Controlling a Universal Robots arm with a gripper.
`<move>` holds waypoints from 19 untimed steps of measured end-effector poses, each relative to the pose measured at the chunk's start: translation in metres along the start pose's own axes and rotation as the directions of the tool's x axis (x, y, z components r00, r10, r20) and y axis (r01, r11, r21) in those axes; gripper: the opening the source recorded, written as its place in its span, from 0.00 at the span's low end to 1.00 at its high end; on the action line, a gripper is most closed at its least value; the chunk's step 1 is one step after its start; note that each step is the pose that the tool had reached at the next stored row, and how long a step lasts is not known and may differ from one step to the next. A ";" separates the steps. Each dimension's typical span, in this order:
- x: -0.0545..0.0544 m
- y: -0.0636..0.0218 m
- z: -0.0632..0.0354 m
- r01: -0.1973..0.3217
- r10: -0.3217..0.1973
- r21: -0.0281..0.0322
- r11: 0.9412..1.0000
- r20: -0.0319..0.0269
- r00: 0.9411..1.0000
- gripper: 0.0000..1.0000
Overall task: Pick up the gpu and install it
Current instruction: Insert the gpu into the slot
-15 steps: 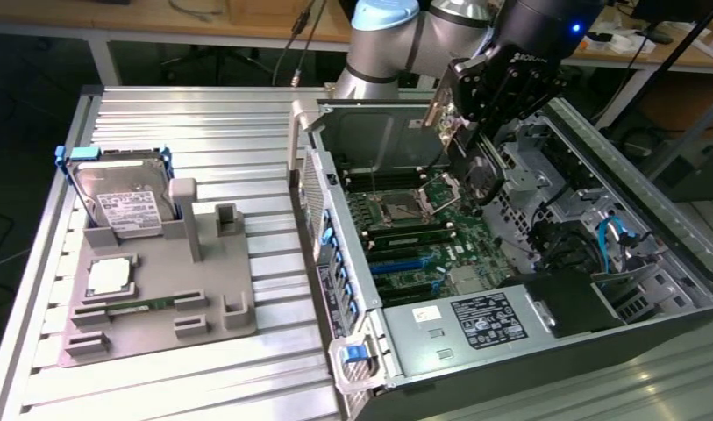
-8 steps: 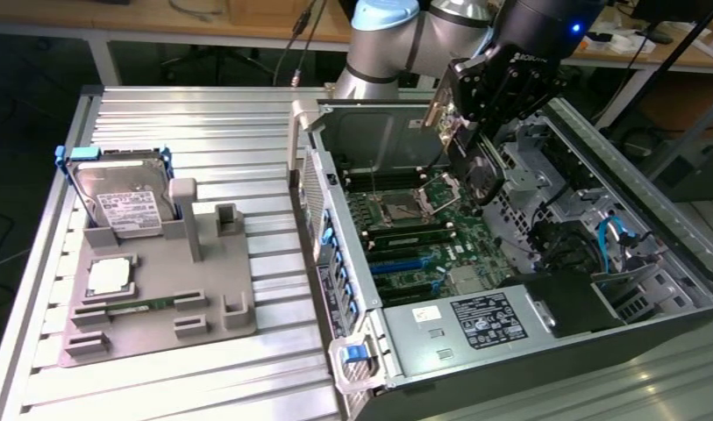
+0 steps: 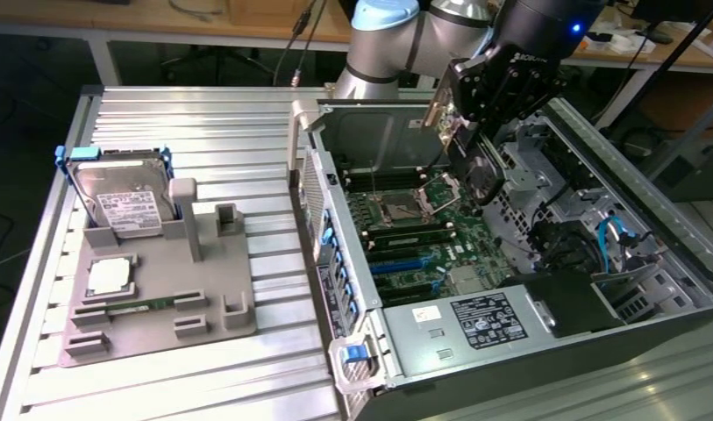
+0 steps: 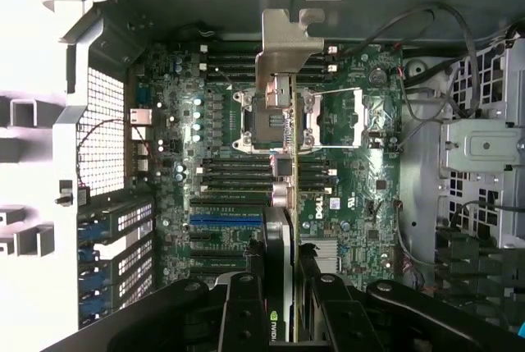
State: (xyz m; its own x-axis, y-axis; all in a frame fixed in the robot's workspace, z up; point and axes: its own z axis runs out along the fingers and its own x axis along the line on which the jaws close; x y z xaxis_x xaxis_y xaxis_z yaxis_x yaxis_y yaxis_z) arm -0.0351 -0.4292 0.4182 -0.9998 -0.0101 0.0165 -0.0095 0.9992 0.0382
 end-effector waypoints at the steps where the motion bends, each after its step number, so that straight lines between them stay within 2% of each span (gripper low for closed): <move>1: 0.000 0.0000 0.0000 0.004 -0.004 0.000 1.000 0.000 1.000 0.27; 9: 0.000 0.0000 0.0000 0.054 -0.054 0.001 0.999 -0.002 0.999 0.27; 19: 0.000 0.0000 0.0000 0.093 -0.093 0.001 0.996 -0.004 0.996 0.27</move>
State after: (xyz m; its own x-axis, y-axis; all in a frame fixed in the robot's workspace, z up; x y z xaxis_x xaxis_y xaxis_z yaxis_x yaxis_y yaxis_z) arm -0.0351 -0.4291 0.4182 -0.9946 -0.1028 0.0165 -0.1021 0.9940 0.0382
